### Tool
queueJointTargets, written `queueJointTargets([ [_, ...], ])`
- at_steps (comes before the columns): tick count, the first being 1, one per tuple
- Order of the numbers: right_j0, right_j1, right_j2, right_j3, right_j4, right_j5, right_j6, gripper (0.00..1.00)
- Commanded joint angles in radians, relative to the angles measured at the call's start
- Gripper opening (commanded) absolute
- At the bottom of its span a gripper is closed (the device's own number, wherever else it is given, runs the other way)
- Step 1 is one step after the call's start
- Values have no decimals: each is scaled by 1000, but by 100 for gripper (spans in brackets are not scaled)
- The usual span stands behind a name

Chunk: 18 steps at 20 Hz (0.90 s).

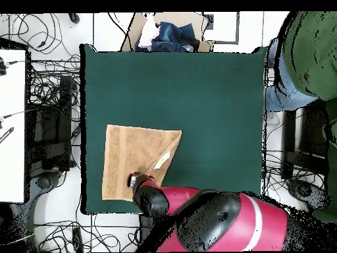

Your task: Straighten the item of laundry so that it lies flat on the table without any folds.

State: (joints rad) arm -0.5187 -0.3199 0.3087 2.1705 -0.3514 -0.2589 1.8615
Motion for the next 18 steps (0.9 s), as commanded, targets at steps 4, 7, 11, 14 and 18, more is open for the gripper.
queueJointTargets([
  [4, -71, -29, 20, -69, -24, 229, 38, 0],
  [7, -75, -37, 29, -73, -23, 249, 40, 0],
  [11, -82, -36, 40, -94, -28, 274, 34, 0],
  [14, -111, -23, 40, -105, -55, 275, 20, 0],
  [18, -175, -34, 65, -111, -80, 337, -21, 0],
])
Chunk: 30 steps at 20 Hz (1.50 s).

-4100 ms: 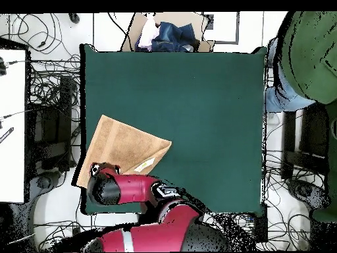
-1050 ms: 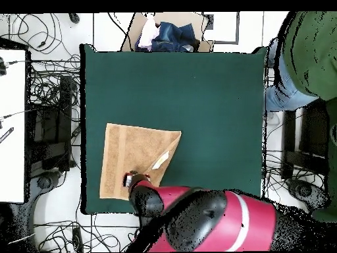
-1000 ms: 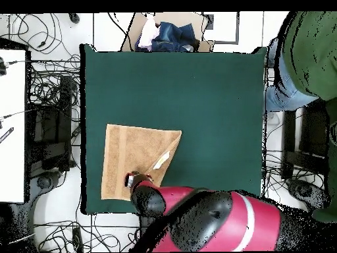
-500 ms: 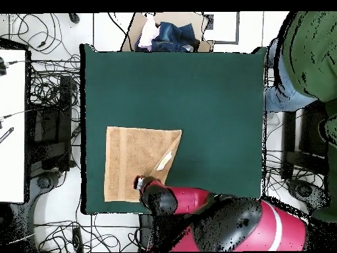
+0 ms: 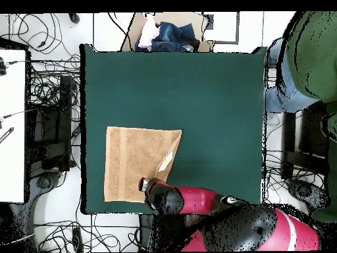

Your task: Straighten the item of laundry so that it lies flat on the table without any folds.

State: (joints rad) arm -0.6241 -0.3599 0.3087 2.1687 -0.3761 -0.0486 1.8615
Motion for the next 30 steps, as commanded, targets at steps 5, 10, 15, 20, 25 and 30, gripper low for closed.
queueJointTargets([
  [5, -113, -1, 83, -131, -86, 190, -57, 0],
  [10, -129, 11, 92, -173, -119, 221, -72, 0],
  [15, -136, 1, 101, -194, -145, 256, -74, 0],
  [20, -145, -19, 112, -198, -161, 287, -75, 0],
  [25, -161, -56, 130, -204, -165, 345, -98, 0],
  [30, -190, -104, 165, -215, -154, 443, -140, 0],
])
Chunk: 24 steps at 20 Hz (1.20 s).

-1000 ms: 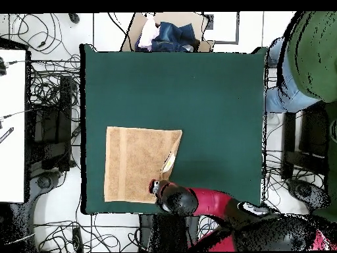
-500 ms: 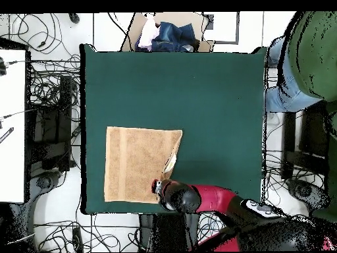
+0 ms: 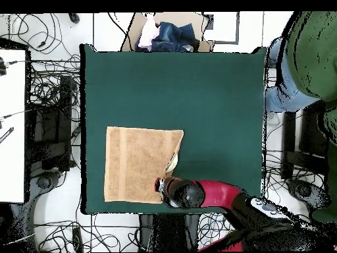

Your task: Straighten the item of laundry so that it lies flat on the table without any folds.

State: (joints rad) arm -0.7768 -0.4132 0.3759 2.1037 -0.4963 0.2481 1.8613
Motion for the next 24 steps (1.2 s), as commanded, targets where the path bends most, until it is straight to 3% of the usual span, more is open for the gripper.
queueJointTargets([
  [1, -48, -54, 107, -153, -32, 164, -150, 0],
  [18, -158, -106, 221, -192, -14, 407, -220, 0],
  [24, -148, -133, 249, -157, 27, 441, -151, 0],
])
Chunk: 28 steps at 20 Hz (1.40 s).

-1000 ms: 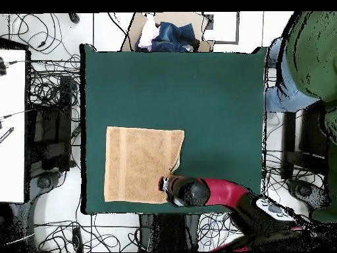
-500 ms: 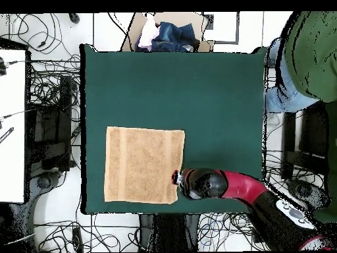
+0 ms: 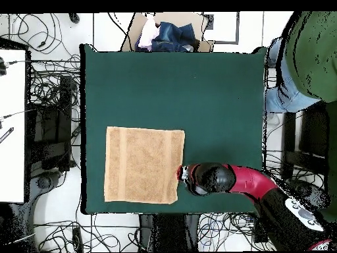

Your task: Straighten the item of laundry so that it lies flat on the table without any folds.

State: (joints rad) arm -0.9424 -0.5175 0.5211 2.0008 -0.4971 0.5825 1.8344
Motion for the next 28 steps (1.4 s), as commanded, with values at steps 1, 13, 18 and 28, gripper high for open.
queueJointTargets([
  [1, 24, -39, 108, -39, 36, 103, -102, 0],
  [13, 85, -87, 99, 89, 55, -25, 44, 0],
  [18, 105, -36, 60, 122, 20, -134, 86, 0],
  [28, 207, 48, -26, 154, 12, -320, 149, 0],
])
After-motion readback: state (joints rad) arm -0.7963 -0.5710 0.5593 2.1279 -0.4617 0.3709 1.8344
